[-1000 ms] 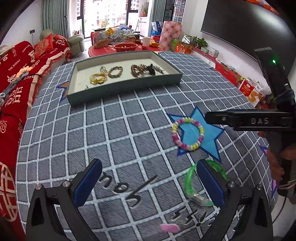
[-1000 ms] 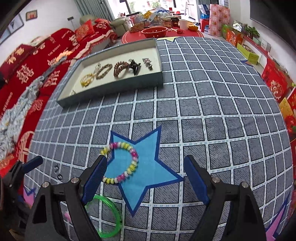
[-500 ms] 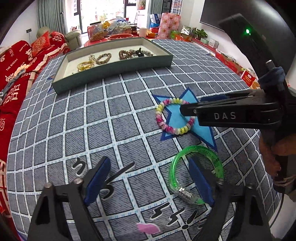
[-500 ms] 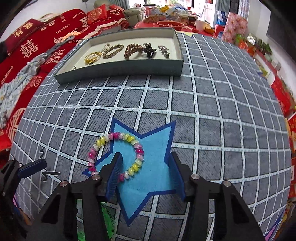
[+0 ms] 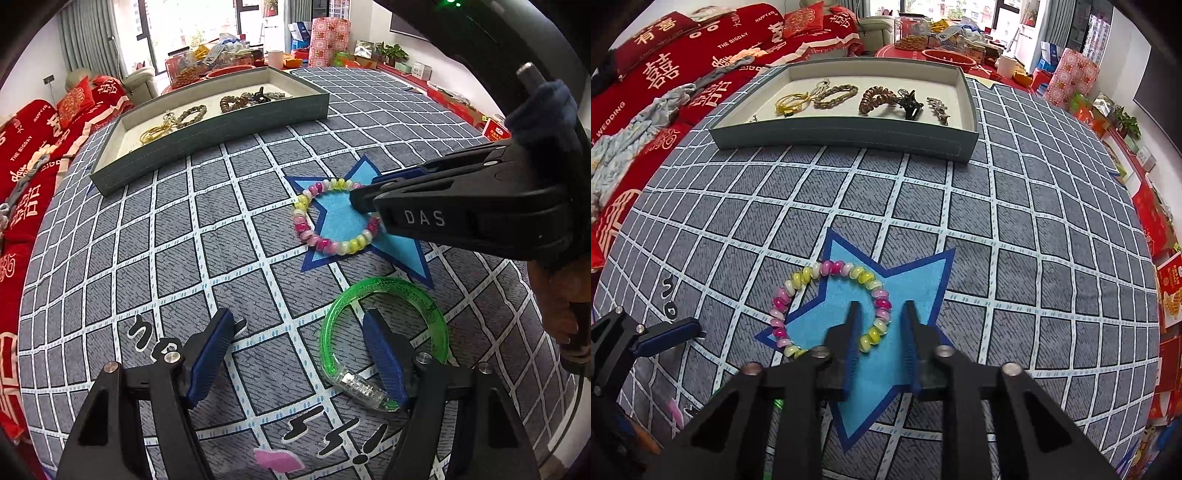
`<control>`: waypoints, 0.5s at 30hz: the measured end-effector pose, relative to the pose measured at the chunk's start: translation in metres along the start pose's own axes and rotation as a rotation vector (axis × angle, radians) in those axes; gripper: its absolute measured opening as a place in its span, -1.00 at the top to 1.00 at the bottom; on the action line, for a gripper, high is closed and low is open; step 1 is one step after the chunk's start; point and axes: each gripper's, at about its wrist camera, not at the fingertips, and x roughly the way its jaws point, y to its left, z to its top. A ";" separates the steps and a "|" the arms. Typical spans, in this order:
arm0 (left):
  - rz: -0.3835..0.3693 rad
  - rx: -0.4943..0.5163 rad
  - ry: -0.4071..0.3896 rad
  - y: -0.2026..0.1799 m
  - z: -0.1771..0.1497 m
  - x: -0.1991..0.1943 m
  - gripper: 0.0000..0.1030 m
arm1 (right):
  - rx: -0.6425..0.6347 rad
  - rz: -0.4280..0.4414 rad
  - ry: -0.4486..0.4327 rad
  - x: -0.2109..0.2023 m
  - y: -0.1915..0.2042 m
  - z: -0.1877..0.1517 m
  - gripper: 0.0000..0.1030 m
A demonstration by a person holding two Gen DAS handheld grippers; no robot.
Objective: Organize jewelry
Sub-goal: 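Grasp the green bangle with the left tool while the right tool grasps the beaded bracelet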
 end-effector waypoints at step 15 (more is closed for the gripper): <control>-0.095 0.010 -0.009 -0.002 0.002 -0.005 0.58 | 0.038 0.001 -0.038 -0.011 -0.002 -0.003 0.81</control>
